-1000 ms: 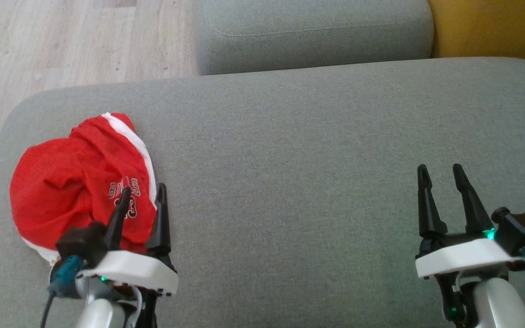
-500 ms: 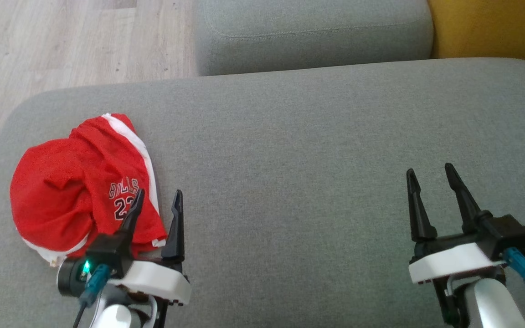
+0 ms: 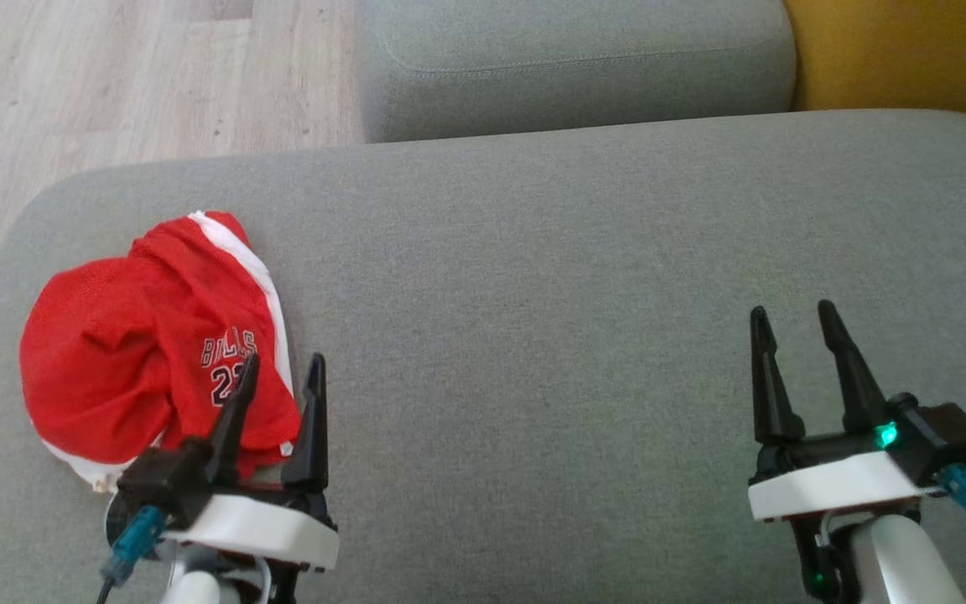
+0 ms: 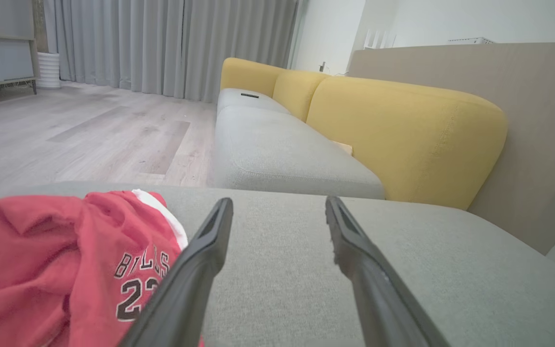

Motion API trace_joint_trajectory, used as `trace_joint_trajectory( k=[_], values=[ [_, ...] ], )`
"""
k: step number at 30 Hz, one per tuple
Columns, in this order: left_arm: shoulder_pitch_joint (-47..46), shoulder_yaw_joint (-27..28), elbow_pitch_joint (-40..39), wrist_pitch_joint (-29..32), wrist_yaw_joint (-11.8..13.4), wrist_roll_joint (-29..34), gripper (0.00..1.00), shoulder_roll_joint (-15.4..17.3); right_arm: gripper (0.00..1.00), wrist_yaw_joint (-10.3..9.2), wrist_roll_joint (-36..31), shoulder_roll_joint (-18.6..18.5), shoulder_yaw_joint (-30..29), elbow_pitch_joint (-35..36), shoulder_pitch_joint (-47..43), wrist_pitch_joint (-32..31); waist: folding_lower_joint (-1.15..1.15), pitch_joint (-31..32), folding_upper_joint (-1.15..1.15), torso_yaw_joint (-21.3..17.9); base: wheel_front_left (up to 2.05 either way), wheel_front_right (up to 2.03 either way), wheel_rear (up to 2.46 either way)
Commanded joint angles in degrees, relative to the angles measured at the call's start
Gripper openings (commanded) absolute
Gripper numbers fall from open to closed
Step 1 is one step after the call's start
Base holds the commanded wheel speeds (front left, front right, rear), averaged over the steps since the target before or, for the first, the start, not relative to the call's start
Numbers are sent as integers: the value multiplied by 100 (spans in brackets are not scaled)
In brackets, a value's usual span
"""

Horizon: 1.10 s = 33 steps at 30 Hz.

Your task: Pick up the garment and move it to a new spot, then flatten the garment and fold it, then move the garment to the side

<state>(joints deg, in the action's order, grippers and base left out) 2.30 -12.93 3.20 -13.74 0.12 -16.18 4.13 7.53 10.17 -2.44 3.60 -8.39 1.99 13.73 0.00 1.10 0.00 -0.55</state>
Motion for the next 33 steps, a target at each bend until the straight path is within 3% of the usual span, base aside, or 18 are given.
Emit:
trace_joint_trajectory(
  k=[1,5,10,26,33],
  values=[
    [-174,254,-94,-97,-139,159,100,-50,100,-4,30,-43,190,122,205,98,0,9,0,-6,0,0,0],
    [-127,454,257,-126,-336,23,100,-112,100,-4,461,-43,234,-143,167,127,0,26,0,-18,0,0,0],
    [-166,461,366,-126,-367,-166,100,-122,100,-4,745,-43,309,-382,180,127,0,26,0,-18,0,0,0],
    [-193,395,299,-126,-321,-70,100,-124,100,-4,631,-43,268,-500,239,127,0,27,0,-5,0,0,0],
    [-202,531,328,-126,-252,-81,100,-124,100,-4,551,-43,361,-486,235,127,0,49,0,194,0,0,0]
  ],
)
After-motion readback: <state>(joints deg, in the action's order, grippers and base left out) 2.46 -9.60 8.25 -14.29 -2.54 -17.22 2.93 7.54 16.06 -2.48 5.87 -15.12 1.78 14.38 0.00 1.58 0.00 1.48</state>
